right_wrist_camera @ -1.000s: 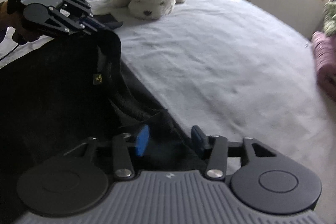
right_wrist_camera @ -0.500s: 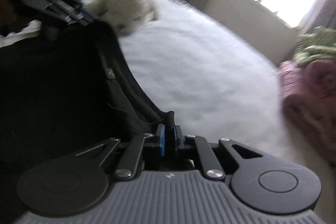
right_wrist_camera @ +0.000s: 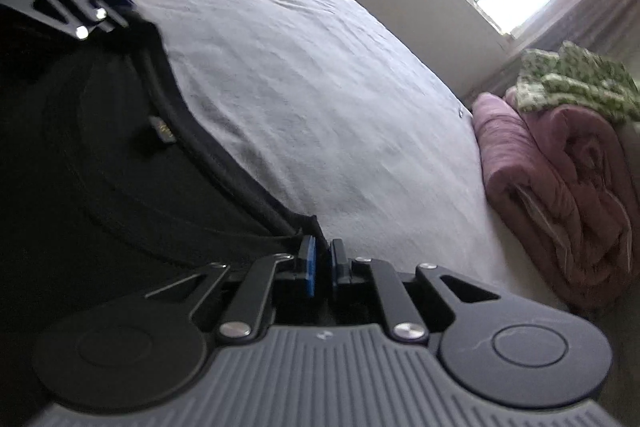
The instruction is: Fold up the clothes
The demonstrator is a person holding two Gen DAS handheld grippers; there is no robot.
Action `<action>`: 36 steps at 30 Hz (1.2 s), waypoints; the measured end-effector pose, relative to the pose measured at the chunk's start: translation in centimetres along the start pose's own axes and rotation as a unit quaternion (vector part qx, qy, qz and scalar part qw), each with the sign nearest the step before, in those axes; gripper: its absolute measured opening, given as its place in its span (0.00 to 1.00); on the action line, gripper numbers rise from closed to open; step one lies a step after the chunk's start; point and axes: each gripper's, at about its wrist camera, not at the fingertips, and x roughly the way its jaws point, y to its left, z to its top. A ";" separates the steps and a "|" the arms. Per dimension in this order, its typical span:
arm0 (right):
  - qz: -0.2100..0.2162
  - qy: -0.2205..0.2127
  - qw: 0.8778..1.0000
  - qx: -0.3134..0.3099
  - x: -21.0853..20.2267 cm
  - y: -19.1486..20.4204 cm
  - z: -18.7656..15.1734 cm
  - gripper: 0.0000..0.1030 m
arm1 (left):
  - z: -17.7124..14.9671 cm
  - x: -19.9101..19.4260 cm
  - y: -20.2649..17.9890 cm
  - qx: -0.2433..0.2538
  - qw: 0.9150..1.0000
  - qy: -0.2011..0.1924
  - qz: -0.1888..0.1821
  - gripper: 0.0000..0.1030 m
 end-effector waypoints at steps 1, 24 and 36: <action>-0.007 0.002 1.000 0.008 -0.3 -0.4 0.1 0.11 | -0.1 -0.7 0.8 -0.010 1.000 -0.001 -0.006 0.45; 0.070 0.037 0.988 0.130 -2.4 -6.5 -2.7 0.49 | -1.2 -4.6 6.7 -0.043 0.998 -0.005 -0.037 0.84; -0.064 0.039 0.993 0.085 -5.4 -5.9 -1.3 0.00 | -4.9 -6.1 12.2 -0.094 0.995 0.020 0.019 0.83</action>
